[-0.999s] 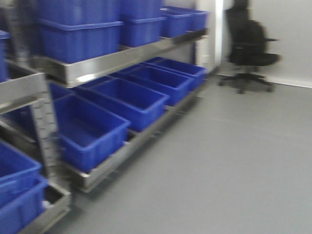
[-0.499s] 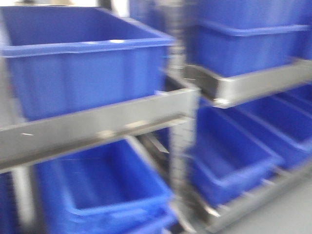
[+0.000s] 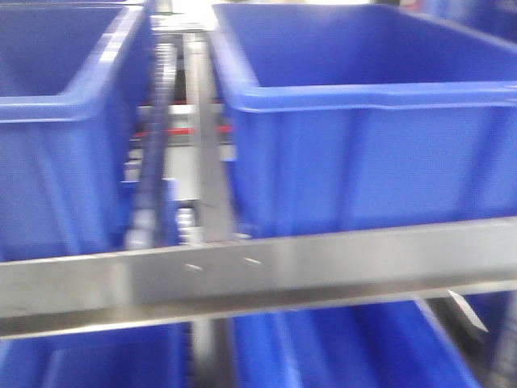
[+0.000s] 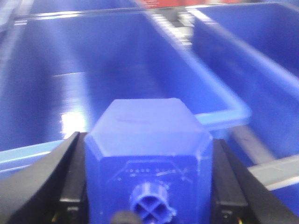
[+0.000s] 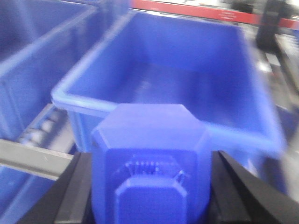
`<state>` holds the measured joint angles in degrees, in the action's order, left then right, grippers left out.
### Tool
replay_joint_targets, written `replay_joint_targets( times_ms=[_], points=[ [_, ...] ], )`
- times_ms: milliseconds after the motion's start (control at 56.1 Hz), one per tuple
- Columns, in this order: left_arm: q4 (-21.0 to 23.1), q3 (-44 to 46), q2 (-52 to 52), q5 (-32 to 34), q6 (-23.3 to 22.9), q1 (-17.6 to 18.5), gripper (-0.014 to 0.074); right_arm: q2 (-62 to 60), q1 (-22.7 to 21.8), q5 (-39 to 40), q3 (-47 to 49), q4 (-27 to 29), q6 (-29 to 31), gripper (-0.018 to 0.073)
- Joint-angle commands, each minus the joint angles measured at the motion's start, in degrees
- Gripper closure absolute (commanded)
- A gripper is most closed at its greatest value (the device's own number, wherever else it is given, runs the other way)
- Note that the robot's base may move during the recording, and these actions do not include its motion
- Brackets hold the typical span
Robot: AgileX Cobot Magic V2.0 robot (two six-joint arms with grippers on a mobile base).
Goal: Pick and sort blue part to right shelf
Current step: 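Drive up to the rack of open blue bins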
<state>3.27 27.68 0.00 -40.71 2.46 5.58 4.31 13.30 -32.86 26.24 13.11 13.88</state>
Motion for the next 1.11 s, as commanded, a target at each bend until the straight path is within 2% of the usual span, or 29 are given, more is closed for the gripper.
replay_joint_targets(
  times_ms=[0,1088],
  points=[
    [0.32,1.55,0.94,5.28,-0.01,-0.07,0.0265,0.9,-0.13,5.31,1.62,0.54,0.25,0.0433],
    [0.32,1.55,0.94,5.28,-0.01,-0.07,0.0265,0.9,-0.13,5.31,1.62,0.54,0.25,0.0433]
  ],
)
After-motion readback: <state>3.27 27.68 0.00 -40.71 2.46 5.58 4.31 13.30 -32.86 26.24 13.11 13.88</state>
